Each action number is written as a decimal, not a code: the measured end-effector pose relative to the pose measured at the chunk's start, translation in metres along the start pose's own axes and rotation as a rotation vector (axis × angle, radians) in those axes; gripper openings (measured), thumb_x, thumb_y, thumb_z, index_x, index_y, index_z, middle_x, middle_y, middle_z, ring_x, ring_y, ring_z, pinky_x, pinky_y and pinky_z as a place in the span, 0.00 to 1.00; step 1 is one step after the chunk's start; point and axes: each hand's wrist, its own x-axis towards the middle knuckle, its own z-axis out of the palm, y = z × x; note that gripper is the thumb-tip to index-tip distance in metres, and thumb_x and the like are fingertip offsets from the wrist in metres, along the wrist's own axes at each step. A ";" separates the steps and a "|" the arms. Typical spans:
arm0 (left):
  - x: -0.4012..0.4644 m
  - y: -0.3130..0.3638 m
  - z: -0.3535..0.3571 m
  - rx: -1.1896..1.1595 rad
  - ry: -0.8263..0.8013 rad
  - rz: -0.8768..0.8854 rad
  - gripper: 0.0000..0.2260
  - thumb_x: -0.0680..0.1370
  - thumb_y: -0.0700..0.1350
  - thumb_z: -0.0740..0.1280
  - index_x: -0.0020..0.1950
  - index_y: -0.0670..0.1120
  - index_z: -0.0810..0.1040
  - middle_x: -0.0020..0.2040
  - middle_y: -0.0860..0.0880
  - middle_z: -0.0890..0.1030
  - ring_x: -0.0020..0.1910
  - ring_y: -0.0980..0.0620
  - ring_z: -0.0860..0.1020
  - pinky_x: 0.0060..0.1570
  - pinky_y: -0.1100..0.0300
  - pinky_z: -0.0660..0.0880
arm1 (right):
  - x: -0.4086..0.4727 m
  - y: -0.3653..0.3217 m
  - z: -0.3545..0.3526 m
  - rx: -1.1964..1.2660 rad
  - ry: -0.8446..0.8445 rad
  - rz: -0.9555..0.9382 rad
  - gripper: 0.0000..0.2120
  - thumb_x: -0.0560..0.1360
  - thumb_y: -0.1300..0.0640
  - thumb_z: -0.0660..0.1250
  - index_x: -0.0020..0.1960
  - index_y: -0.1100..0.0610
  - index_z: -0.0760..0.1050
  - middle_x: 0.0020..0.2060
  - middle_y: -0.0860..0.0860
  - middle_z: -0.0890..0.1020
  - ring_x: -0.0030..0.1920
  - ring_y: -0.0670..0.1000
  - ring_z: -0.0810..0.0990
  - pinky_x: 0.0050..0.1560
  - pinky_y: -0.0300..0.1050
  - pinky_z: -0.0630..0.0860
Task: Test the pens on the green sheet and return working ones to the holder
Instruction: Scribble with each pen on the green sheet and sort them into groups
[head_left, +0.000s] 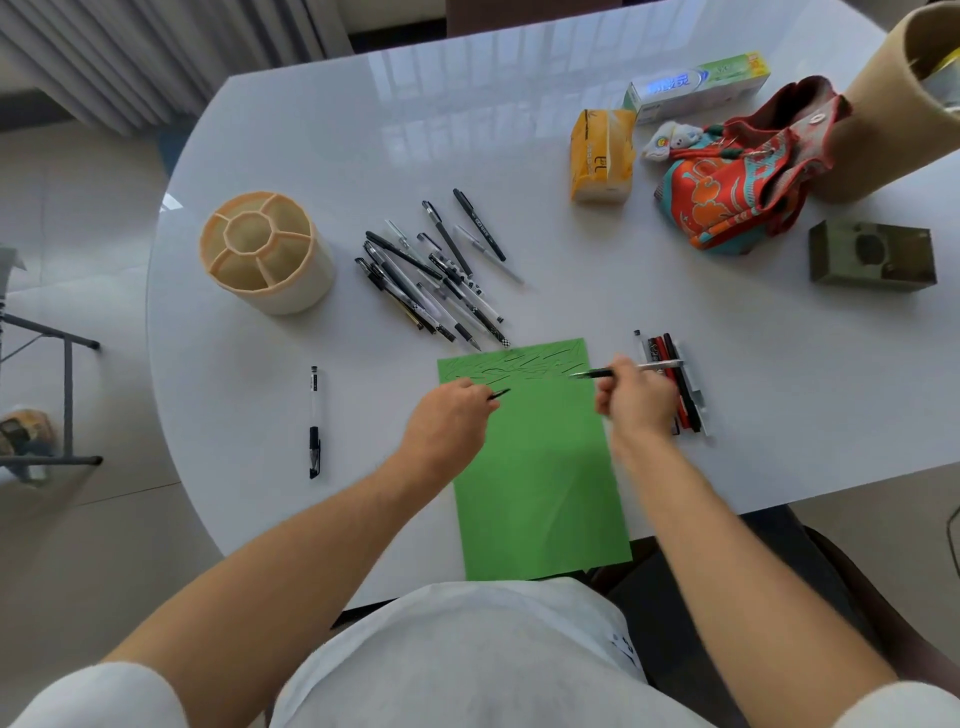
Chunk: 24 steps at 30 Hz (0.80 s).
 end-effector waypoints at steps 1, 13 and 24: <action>-0.007 -0.014 -0.001 0.001 -0.030 -0.036 0.14 0.83 0.49 0.61 0.51 0.43 0.83 0.44 0.45 0.81 0.39 0.45 0.78 0.39 0.53 0.73 | 0.015 -0.004 -0.014 0.003 0.045 -0.028 0.12 0.79 0.56 0.68 0.37 0.58 0.78 0.23 0.48 0.80 0.23 0.47 0.76 0.26 0.41 0.74; -0.026 -0.037 0.026 -0.079 -0.178 0.172 0.11 0.81 0.48 0.66 0.57 0.44 0.83 0.72 0.45 0.74 0.74 0.45 0.68 0.74 0.51 0.64 | 0.012 0.019 -0.015 -0.558 -0.194 -0.563 0.06 0.77 0.52 0.69 0.51 0.50 0.84 0.35 0.43 0.85 0.35 0.44 0.85 0.36 0.47 0.84; -0.024 -0.040 0.023 -0.081 -0.163 0.155 0.11 0.82 0.50 0.64 0.56 0.47 0.83 0.72 0.50 0.74 0.74 0.51 0.68 0.72 0.56 0.63 | 0.030 0.013 -0.014 -0.597 -0.073 -0.496 0.07 0.79 0.54 0.66 0.49 0.56 0.82 0.34 0.52 0.85 0.33 0.52 0.84 0.34 0.48 0.83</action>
